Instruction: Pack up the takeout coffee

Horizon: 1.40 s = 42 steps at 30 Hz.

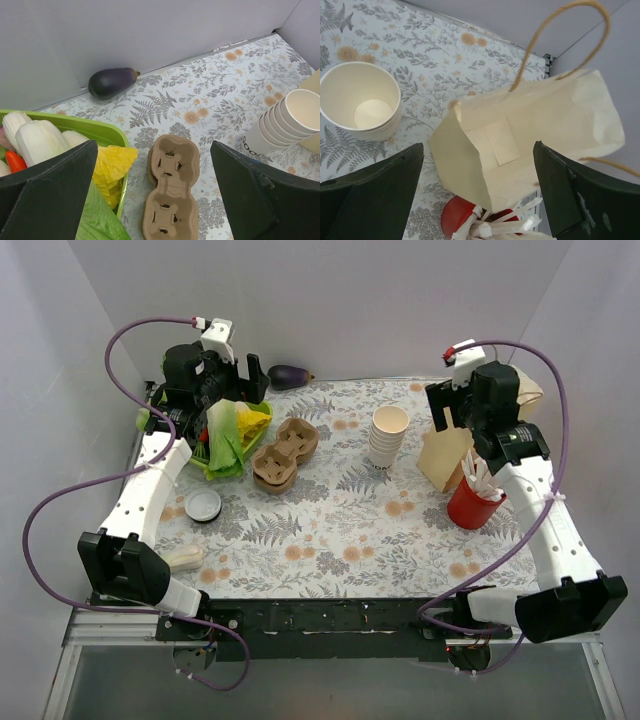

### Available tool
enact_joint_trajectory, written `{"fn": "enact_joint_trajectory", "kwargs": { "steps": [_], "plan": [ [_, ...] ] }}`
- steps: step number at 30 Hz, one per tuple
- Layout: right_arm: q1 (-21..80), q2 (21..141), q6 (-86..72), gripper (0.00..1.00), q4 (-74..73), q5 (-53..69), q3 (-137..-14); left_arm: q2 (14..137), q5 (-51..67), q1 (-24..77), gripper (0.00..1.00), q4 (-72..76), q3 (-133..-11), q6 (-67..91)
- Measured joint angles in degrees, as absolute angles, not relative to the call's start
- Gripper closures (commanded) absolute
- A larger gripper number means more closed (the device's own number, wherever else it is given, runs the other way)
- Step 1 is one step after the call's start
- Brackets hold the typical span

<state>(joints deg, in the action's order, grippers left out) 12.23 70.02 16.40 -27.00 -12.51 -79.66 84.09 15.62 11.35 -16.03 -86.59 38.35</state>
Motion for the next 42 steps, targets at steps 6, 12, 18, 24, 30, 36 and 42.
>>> {"fn": "enact_joint_trajectory", "kwargs": {
  "steps": [6, 12, 18, 24, 30, 36, 42],
  "plan": [
    [14.5, 73.7, 21.5, 0.08, -29.8, -5.1, -80.4, 84.1, 18.3, 11.4, 0.02, -16.3, -84.8, 38.3],
    [17.1, 78.4, 28.4, 0.31, -35.1, 15.1, -87.3, 84.1, 17.8, 11.4, 0.02, -16.9, -81.0, 40.9],
    [20.7, 91.2, 30.5, 0.25, -38.7, 25.5, -95.7, 83.9, 20.4, 11.3, 0.02, -17.5, -79.9, 42.1],
    [23.0, 106.0, 31.9, 0.35, -46.1, 24.4, -105.2, 81.2, 21.9, 11.3, 0.02, -17.6, -77.3, 42.2],
    [23.1, 110.6, 31.3, 0.37, -47.5, 22.4, -109.9, 77.8, 22.2, 11.2, 0.02, -17.6, -75.7, 42.0],
    [23.1, 110.0, 30.6, 0.37, -48.1, 21.7, -110.0, 77.4, 23.2, 11.0, 0.02, -17.6, -75.4, 42.0],
    [23.1, 106.7, 29.5, 0.4, -48.0, 22.6, -109.8, 77.6, 24.2, 11.0, 0.02, -17.6, -75.4, 42.5]
  ]
}}
